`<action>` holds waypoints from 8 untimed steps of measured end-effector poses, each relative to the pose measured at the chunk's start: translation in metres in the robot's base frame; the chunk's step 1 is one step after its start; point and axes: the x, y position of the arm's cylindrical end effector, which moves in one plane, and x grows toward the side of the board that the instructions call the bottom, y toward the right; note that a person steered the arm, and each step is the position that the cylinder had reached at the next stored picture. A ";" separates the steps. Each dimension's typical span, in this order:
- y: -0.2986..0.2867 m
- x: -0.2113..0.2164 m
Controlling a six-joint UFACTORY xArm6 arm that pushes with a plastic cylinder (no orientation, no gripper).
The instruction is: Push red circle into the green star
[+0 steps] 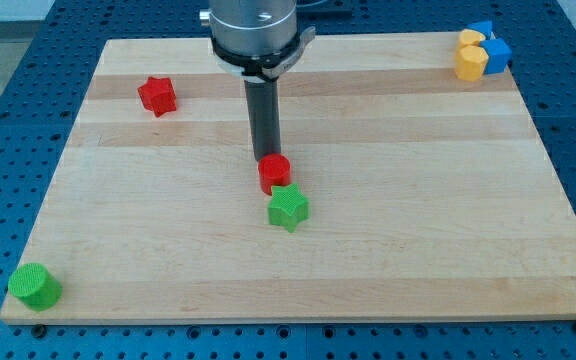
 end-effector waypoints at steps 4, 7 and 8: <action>0.056 0.026; 0.128 0.037; 0.123 0.057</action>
